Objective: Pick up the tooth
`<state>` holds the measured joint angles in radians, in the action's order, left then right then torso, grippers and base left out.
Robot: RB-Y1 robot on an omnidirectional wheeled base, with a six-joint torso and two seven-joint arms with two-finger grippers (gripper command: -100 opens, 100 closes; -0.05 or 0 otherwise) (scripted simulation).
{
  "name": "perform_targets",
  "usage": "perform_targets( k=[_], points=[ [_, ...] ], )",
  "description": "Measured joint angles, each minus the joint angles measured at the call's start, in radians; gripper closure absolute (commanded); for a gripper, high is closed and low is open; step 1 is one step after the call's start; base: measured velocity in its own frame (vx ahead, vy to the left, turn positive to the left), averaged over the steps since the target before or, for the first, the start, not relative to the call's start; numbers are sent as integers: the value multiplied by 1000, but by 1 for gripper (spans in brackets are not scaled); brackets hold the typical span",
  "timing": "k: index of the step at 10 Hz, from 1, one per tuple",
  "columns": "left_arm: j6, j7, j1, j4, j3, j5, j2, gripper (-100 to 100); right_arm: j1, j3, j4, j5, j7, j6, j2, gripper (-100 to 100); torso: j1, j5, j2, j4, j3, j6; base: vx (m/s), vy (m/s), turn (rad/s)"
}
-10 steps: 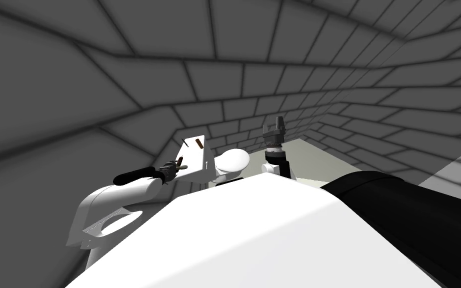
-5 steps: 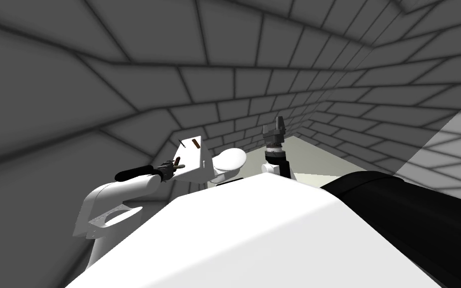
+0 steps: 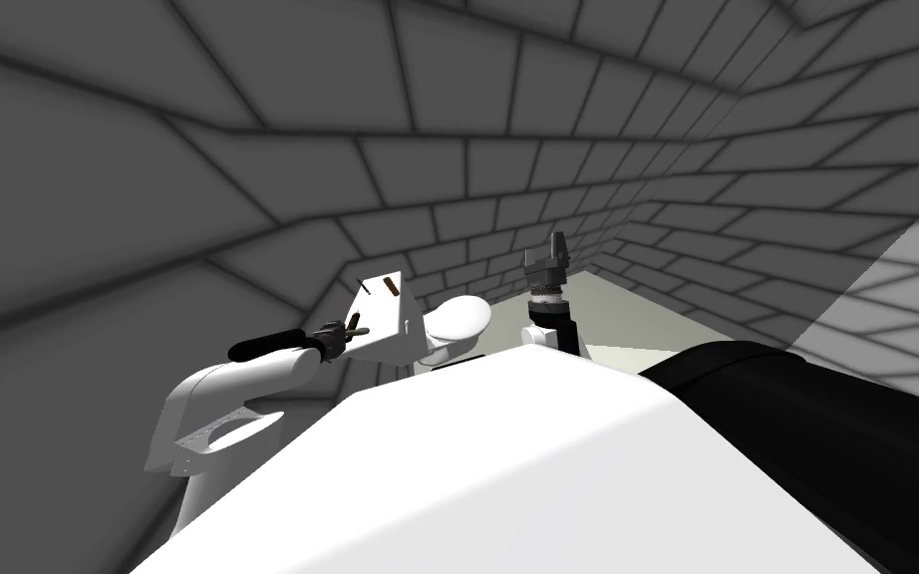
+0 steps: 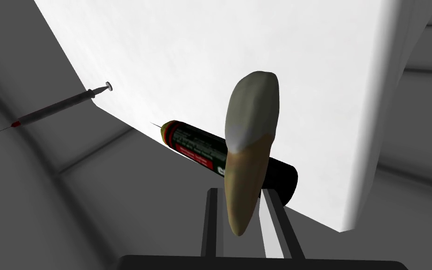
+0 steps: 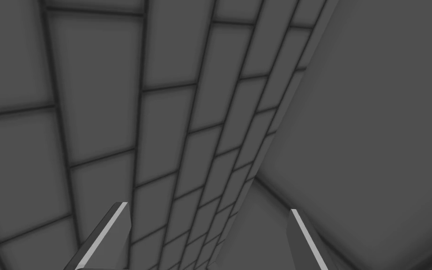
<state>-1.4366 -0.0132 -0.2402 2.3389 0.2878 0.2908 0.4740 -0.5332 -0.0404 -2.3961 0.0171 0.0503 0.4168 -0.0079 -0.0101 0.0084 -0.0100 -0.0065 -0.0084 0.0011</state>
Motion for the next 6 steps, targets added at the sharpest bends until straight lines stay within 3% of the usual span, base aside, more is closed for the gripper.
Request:
perform_targets(
  k=[1, 6],
  points=[
    [0, 0, 0, 0, 0, 0, 0, 100, 0, 0, 0, 0, 0, 0, 0, 0, 0, 0, 0, 0, 0, 0, 50, 18, 226],
    [-48, -1, -56, 131, -49, -6, -17, 100, 0, 0, 0, 0, 0, 0, 0, 0, -1, 0, -5, -1, -3, 0, 82, 20, 142]
  ],
)
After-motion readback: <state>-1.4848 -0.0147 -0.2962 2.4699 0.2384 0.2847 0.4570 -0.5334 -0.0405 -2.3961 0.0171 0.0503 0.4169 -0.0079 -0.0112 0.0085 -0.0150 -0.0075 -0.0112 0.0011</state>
